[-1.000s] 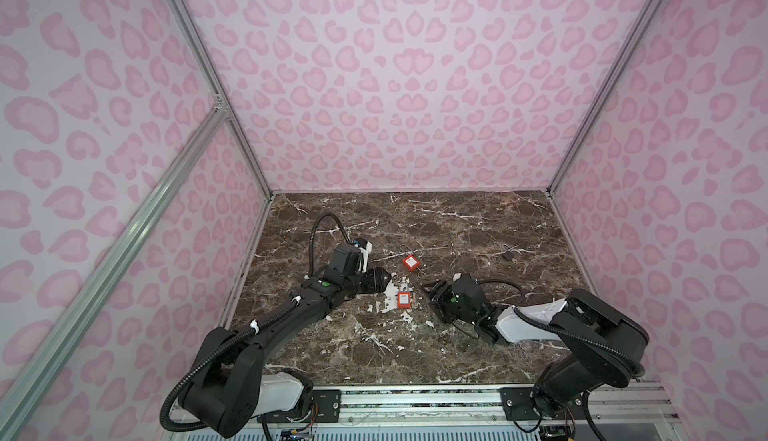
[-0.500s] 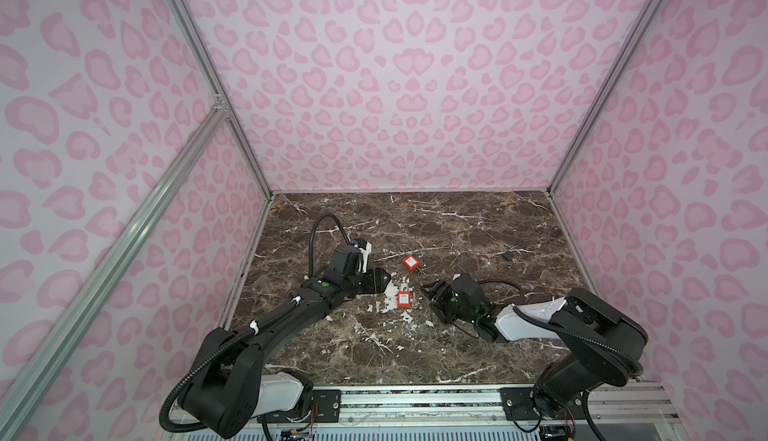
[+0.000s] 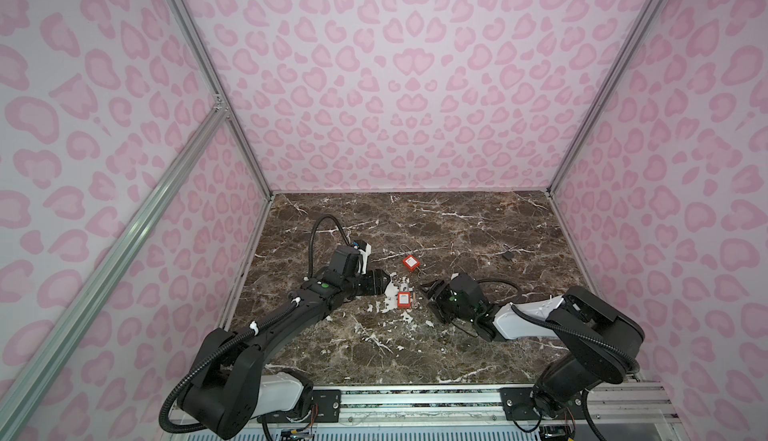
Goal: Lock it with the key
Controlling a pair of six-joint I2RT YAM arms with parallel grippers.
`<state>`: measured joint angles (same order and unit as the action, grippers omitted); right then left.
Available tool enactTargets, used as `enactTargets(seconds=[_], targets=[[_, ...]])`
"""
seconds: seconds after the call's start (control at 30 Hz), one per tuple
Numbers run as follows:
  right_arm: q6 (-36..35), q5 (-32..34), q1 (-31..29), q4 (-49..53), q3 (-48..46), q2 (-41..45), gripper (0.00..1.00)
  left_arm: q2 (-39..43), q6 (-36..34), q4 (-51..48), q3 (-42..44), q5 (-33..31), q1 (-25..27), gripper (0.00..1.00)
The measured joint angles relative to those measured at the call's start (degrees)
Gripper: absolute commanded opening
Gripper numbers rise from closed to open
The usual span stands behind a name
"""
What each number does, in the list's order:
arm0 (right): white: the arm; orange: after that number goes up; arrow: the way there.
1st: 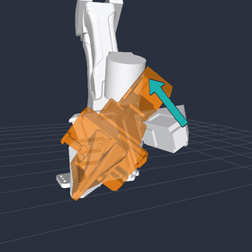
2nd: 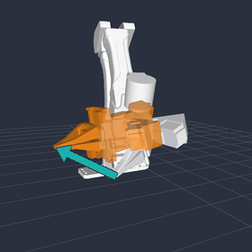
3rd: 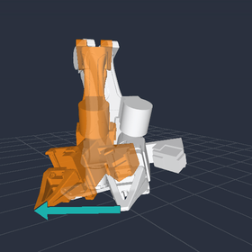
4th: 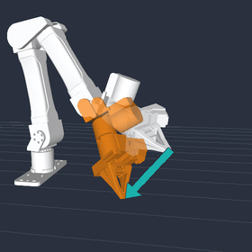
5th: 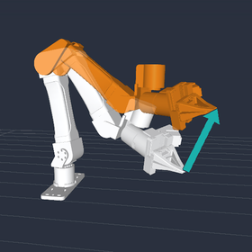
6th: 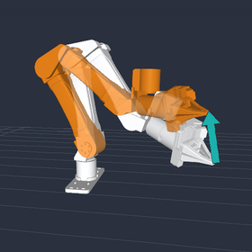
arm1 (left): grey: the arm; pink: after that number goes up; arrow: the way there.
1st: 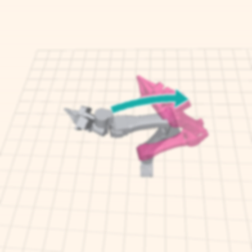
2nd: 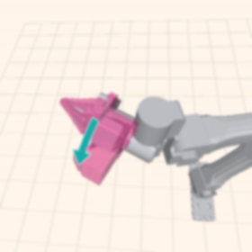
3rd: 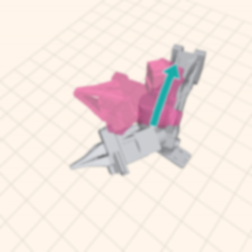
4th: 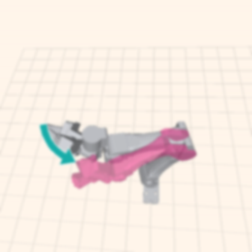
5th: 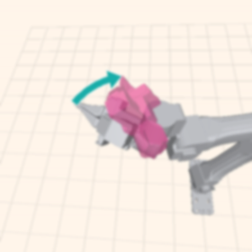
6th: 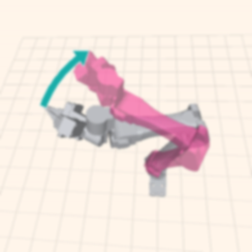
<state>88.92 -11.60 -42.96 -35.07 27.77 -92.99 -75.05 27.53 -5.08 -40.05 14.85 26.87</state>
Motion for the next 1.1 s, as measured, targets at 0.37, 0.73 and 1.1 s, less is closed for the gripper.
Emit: enactTargets(seconds=[0.37, 0.73, 1.1], targets=[[-9.9, -1.3, 3.4, 11.3, 8.2, 4.5, 0.71, -2.0, 1.9, 0.4, -0.8, 0.4, -0.1, 0.71], [-56.1, 1.7, 8.8, 41.5, 35.3, -2.6, 0.67, -5.0, 7.4, 3.9, -1.4, 0.6, -0.1, 0.7], [-77.9, -6.2, 10.9, 56.7, 56.3, -21.8, 0.66, -8.4, 7.3, 3.0, -4.9, 3.3, -2.3, 0.7]])
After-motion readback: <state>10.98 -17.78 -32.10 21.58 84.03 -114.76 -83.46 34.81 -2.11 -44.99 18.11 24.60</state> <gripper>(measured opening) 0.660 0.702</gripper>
